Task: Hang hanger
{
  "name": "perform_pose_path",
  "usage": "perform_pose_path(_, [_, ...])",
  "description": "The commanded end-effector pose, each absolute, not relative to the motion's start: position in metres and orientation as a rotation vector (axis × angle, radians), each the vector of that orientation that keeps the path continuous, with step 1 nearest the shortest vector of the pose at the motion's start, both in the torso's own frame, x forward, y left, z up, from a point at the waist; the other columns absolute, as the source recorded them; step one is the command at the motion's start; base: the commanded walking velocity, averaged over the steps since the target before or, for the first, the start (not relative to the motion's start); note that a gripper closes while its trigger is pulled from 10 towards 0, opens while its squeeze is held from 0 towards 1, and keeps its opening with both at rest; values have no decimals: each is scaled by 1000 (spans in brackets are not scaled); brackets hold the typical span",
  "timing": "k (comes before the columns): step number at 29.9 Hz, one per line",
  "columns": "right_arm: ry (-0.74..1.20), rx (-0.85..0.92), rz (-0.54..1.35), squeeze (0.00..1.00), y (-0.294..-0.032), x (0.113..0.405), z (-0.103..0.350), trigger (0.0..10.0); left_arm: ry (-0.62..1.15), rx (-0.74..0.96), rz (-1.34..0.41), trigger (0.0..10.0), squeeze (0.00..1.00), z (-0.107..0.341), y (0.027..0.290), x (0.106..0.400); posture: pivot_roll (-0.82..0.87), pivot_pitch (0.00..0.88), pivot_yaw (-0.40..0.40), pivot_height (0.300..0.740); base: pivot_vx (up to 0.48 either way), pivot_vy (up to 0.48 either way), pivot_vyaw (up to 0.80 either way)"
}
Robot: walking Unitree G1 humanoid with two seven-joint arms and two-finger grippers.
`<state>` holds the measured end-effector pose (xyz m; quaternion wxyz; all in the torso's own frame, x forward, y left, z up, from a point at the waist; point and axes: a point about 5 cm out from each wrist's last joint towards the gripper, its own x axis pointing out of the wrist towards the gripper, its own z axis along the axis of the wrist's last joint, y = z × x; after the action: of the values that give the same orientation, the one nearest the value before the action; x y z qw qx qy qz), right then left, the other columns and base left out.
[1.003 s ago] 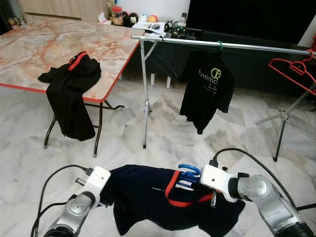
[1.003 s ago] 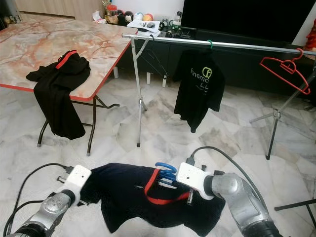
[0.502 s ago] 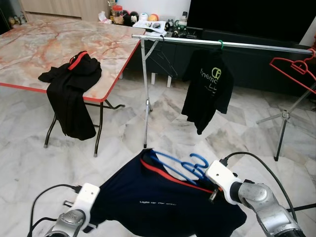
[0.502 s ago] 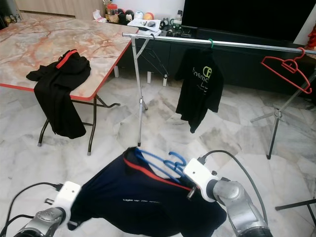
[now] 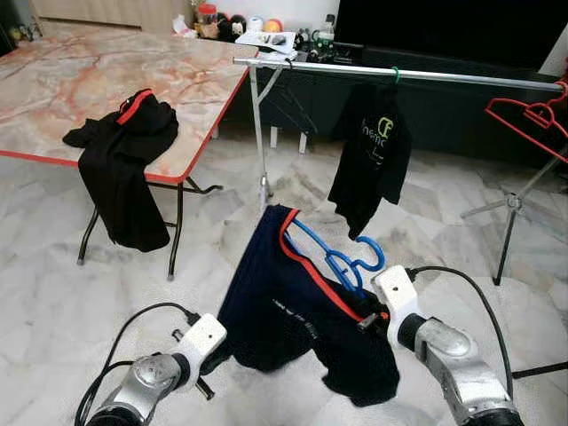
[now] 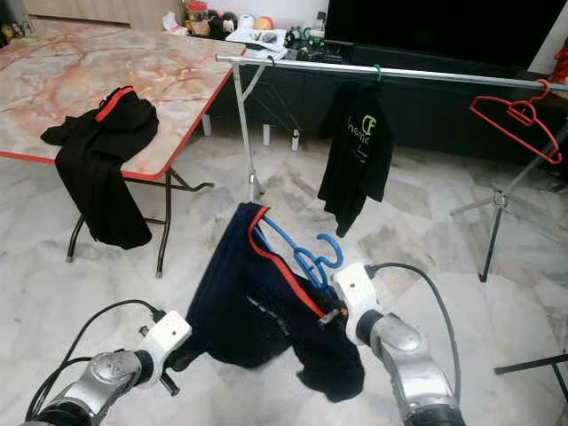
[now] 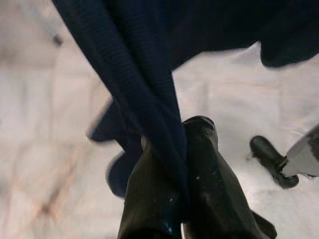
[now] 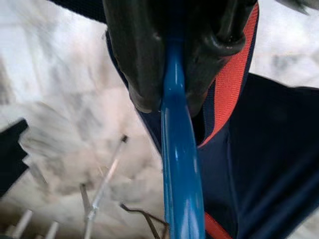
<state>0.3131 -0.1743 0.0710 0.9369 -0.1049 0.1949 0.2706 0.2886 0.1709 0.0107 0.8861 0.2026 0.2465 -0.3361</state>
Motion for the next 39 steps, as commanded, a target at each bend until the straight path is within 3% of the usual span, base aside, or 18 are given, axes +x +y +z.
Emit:
perform_pose_path(1, [408,-263,512,0,-182,315,72,0,509,455,-732,0,0,9,174,284,8,105,-18,740,0,0,0])
perform_pose_path(6, [604,-545,585,0,-191,297,39,0,362,512,-441,0,0,36,192,312,11,108,-12,740,0,0,0])
perform_pose_path(9, [763,-730,738,0,-204,276,20,0,334,433,-79,0,0,55,227,327,8,106,-12,740,0,0,0])
perform_pose_path(13, [806,-743,828,0,-206,266,17,0,343,377,72,0,0,57,243,327,6,106,-12,740,0,0,0])
perform_pose_path(14, [823,-743,893,0,-209,260,18,0,369,312,196,0,0,55,256,323,4,107,-12,740,0,0,0])
perform_pose_path(17, [827,-755,779,0,-220,267,21,0,509,274,275,0,0,39,267,311,1,107,-13,740,0,0,0])
perform_pose_path(20, [769,-695,698,0,-222,277,28,0,633,281,213,0,0,22,264,300,3,106,-12,740,0,0,0])
perform_pose_path(21, [697,-555,644,0,-218,285,38,0,730,290,121,0,0,9,256,292,7,105,-13,740,0,0,0])
perform_pose_path(24, [607,-353,644,0,-209,292,53,0,869,350,-127,0,0,-9,239,278,8,105,-12,740,0,0,0])
perform_pose_path(25, [607,-353,644,0,-209,292,53,0,869,350,-127,0,0,-9,239,278,8,105,-12,740,0,0,0])
perform_pose_path(29, [528,-288,681,0,-202,296,64,0,949,461,-499,0,0,-24,215,262,9,104,-14,740,0,0,0])
perform_pose_path(32, [468,-257,616,0,-203,304,71,0,887,466,-589,0,0,-20,205,265,7,101,-15,740,0,0,0])
perform_pose_path(36, [171,-122,378,0,-203,327,98,0,657,353,-645,0,0,5,187,285,-2,98,-17,740,0,0,0])
perform_pose_path(39, [62,150,272,0,-197,328,99,0,554,256,-746,0,0,23,173,292,10,97,-19,740,0,0,0])
